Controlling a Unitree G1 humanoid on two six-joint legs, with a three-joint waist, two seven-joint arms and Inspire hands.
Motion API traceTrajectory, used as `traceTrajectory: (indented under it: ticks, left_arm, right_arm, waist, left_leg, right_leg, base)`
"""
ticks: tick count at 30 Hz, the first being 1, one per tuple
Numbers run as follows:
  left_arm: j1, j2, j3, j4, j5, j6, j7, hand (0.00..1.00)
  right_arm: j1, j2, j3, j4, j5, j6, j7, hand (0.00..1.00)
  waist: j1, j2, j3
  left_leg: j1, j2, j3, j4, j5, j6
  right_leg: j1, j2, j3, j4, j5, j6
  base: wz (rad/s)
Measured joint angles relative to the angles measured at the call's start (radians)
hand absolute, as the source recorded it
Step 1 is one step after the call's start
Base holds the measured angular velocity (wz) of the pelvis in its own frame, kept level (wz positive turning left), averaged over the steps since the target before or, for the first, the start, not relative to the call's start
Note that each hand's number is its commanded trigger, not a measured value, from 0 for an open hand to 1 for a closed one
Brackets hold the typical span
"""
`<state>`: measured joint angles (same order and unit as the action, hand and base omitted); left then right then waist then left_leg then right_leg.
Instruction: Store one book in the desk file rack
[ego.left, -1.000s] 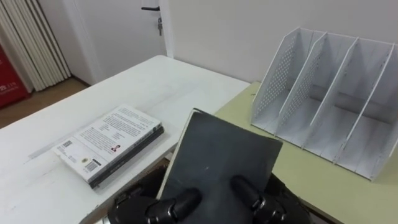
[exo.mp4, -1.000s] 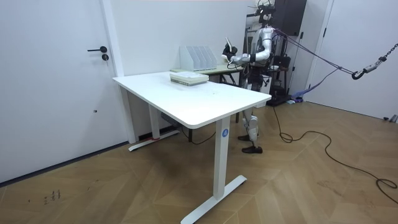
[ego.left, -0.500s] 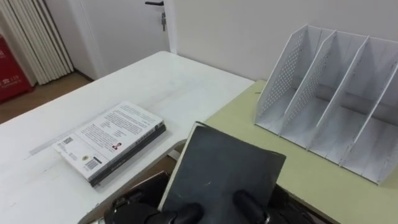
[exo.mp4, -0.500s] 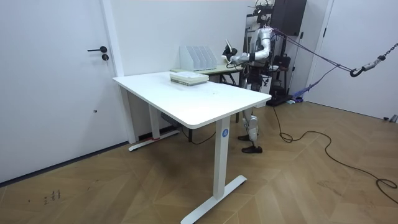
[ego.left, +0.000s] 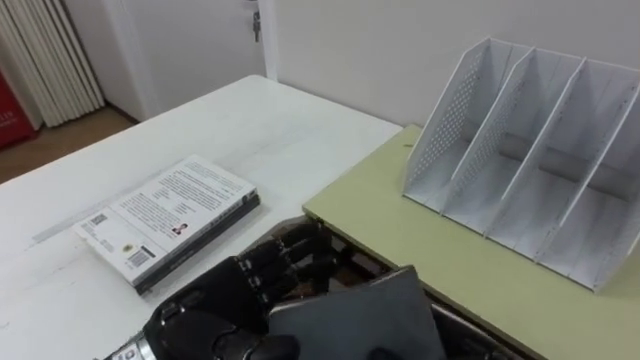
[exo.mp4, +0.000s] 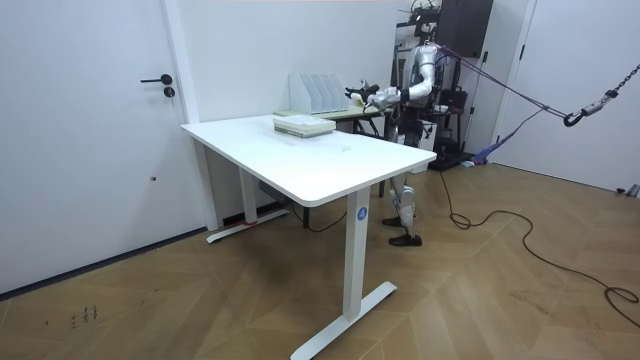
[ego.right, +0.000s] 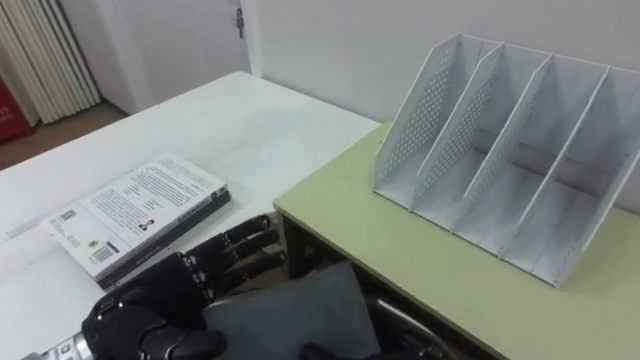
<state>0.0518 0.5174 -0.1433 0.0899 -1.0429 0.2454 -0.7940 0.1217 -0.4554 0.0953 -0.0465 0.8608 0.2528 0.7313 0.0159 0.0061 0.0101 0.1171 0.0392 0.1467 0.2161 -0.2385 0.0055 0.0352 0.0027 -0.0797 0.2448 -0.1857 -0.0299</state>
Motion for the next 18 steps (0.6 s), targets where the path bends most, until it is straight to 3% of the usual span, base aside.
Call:
traceTrajectory:
  ticks: [7, 9, 13, 15, 18]
  left_arm:
    - [0.086, -0.065, 0.002, 0.175, 0.118, -0.037, 0.02, 0.0]
    - [0.103, -0.107, 0.002, 0.266, 0.169, -0.06, 0.046, 0.0]
    - [0.14, -0.134, -0.016, 0.366, 0.262, -0.085, 0.09, 0.0]
    - [0.151, -0.169, -0.021, 0.456, 0.321, -0.103, 0.122, 0.0]
    - [0.174, -0.19, -0.018, 0.528, 0.348, -0.117, 0.162, 0.0]
  right_arm:
    - [-0.057, 0.002, -0.102, -0.023, -0.083, -0.026, -0.125, 1.0]
    - [-0.072, 0.018, -0.128, -0.024, -0.121, -0.042, -0.179, 1.0]
    - [-0.123, 0.037, -0.13, -0.025, -0.236, -0.057, -0.259, 1.0]
    - [-0.149, 0.062, -0.143, -0.027, -0.266, -0.068, -0.308, 1.0]
    - [-0.173, 0.07, -0.173, -0.059, -0.289, -0.071, -0.397, 1.0]
  waist:
    - [-0.016, -0.009, -0.0014]
    - [-0.017, -0.013, -0.0012]
    - [-0.035, -0.022, -0.0003]
    - [-0.045, -0.023, -0.0005]
    - [-0.042, -0.025, 0.0007]
  left_leg:
    - [0.018, 0.0, 0.018, -0.012, 0.0, 0.0]
    - [0.018, 0.0, 0.018, -0.013, 0.0, 0.0]
    - [0.018, -0.004, 0.019, -0.014, 0.0, 0.0]
    - [0.018, -0.004, 0.018, -0.015, 0.0, 0.0]
    - [0.019, -0.004, 0.019, -0.016, 0.0, 0.0]
  right_leg:
    - [0.001, 0.004, 0.02, 0.004, 0.0, -0.001]
    - [0.001, 0.003, 0.019, 0.002, 0.0, -0.001]
    - [0.004, 0.012, 0.019, -0.003, 0.002, -0.001]
    - [0.012, 0.015, 0.02, -0.006, 0.003, -0.001]
    - [0.012, 0.016, 0.022, -0.006, 0.003, 0.0]
  base:
    - [-0.09]
    - [0.0]
    - [0.0]
    - [0.0]
    - [0.0]
